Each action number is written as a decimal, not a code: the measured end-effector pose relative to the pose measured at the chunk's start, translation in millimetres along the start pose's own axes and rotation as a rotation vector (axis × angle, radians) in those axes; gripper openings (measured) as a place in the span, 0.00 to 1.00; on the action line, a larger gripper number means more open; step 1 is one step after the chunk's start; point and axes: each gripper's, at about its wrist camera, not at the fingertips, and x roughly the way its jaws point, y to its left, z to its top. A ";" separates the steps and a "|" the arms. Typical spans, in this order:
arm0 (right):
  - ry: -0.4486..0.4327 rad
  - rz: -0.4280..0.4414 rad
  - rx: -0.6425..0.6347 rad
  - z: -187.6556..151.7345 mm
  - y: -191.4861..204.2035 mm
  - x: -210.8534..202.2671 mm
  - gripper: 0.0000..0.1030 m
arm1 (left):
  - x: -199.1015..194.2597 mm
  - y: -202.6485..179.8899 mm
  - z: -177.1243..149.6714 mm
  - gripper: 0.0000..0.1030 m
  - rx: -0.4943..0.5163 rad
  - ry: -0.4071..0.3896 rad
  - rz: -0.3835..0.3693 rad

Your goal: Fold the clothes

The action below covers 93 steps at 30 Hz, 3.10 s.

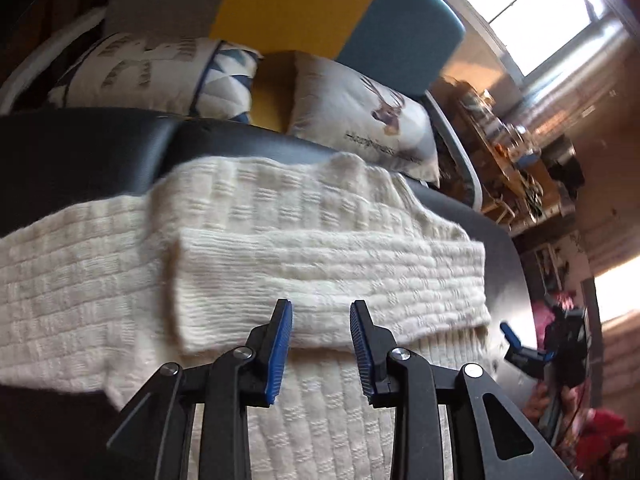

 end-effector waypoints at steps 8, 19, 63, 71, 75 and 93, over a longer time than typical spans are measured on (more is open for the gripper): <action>0.123 -0.132 -0.036 -0.9 -14.4 45.5 0.74 | 55.5 -4.4 -16.1 0.30 0.022 0.092 0.038; 0.094 -0.282 -0.335 13.3 25.6 18.2 0.72 | 47.0 -64.9 7.9 0.36 0.202 0.024 -0.053; 0.287 -0.328 -0.654 -12.6 -0.3 38.0 0.72 | 252.9 -260.8 88.1 0.00 0.674 0.101 -0.037; 0.304 -0.152 -0.374 26.3 -35.5 3.2 0.72 | 174.5 -231.2 108.4 0.10 0.542 0.065 -0.216; 0.344 -0.196 -0.402 25.5 -26.2 25.5 0.72 | 163.9 -213.9 93.5 0.12 0.557 0.096 -0.185; 0.291 -0.460 -0.738 -9.1 -13.5 11.9 0.24 | 190.5 -247.8 67.1 0.12 0.712 0.131 -0.047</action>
